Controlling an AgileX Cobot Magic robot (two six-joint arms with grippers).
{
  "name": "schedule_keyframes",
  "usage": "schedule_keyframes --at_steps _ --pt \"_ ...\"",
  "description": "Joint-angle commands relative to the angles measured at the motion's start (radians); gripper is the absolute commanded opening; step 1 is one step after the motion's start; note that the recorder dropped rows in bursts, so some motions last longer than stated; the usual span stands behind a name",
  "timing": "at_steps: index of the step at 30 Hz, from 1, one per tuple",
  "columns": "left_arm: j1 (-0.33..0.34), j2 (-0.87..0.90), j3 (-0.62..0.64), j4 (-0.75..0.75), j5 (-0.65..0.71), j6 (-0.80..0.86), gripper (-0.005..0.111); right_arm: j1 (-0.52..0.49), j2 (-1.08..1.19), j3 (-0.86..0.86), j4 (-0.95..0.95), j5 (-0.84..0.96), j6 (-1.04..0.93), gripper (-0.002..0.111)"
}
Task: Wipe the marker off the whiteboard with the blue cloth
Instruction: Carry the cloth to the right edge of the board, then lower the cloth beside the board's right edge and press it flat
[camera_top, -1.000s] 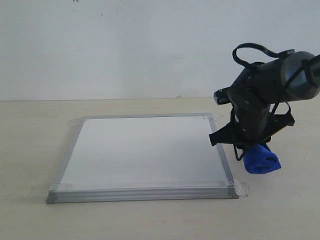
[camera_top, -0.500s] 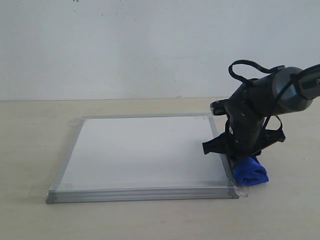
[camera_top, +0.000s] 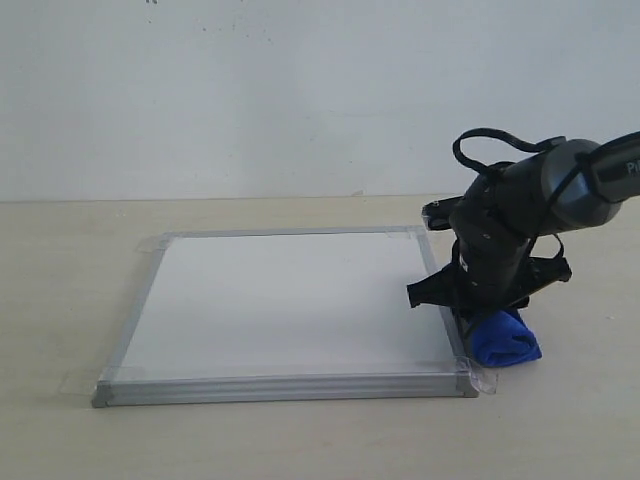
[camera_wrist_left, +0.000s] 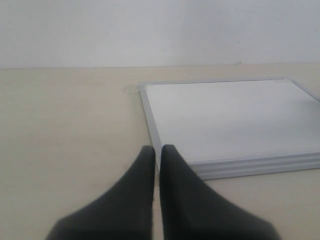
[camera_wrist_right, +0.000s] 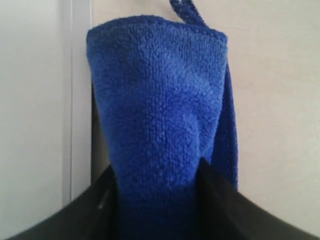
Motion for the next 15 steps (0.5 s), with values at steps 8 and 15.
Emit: schedule_keyframes --at_steps 8,15 --pt "-0.004 -0.003 0.003 -0.006 -0.008 0.002 0.004 -0.006 -0.046 -0.001 0.002 -0.008 -0.021 0.057" --pt "-0.004 -0.003 0.003 -0.006 -0.008 0.002 0.004 -0.006 -0.147 -0.001 0.004 0.008 -0.069 0.057"
